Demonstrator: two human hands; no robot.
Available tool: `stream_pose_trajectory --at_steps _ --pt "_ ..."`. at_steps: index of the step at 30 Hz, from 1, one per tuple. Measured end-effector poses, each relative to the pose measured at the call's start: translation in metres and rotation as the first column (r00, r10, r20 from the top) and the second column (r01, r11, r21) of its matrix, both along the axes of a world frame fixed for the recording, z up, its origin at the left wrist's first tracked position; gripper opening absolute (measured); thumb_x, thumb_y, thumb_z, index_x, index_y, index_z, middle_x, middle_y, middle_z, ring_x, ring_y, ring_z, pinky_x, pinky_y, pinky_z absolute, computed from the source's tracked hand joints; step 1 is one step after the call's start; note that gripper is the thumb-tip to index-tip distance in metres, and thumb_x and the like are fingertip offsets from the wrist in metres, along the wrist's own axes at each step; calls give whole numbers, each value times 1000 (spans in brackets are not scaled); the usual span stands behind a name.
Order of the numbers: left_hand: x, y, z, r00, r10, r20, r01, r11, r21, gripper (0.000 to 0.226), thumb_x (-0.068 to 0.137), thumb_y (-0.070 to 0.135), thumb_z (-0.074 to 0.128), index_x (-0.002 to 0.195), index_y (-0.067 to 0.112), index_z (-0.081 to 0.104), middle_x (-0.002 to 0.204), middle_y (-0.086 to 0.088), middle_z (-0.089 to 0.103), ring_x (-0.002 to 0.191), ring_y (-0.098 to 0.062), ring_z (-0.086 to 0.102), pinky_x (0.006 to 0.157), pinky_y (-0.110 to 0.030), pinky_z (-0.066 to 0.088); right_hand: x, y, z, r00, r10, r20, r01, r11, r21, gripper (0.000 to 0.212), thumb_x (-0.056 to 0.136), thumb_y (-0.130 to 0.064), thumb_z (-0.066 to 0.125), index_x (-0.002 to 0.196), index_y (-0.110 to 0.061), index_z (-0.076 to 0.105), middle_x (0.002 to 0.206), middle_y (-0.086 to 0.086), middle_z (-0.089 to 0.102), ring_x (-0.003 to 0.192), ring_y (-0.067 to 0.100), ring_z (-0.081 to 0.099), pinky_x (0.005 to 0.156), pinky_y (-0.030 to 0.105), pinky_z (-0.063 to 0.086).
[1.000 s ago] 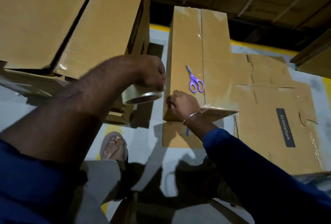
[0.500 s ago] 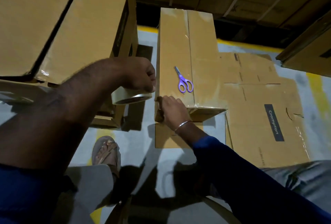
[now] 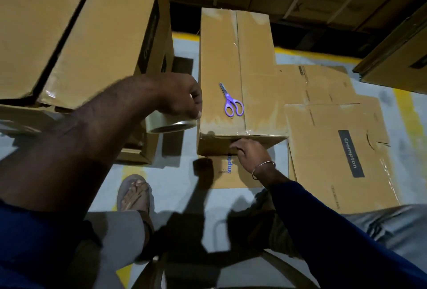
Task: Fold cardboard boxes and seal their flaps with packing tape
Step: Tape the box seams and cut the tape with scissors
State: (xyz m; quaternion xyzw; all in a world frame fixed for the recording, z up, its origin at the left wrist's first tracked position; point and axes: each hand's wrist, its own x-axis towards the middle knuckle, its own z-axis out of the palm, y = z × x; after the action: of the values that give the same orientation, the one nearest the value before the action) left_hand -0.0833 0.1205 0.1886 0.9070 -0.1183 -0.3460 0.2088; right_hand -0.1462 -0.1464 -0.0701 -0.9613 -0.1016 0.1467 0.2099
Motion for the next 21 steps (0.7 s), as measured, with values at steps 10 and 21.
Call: stream_pose_trajectory --at_steps 10,21 --pt "4 -6 -5 999 -26 -26 26 1000 4 10 97 27 69 104 21 72 94 18 49 101 -15 49 70 -32 35 -35 -2 -37 919 -377 -118 394 855 337 49 78 19 50 104 -11 77 110 1 71 102 11 63 93 26 50" --pt "4 -5 -4 998 -46 -33 46 999 7 12 98 26 68 107 19 72 109 8 52 105 -15 48 71 -31 36 -22 24 -28 879 -365 -307 430 885 178 23 90 -9 59 85 -27 71 92 -2 74 91 20 68 78 30 53"
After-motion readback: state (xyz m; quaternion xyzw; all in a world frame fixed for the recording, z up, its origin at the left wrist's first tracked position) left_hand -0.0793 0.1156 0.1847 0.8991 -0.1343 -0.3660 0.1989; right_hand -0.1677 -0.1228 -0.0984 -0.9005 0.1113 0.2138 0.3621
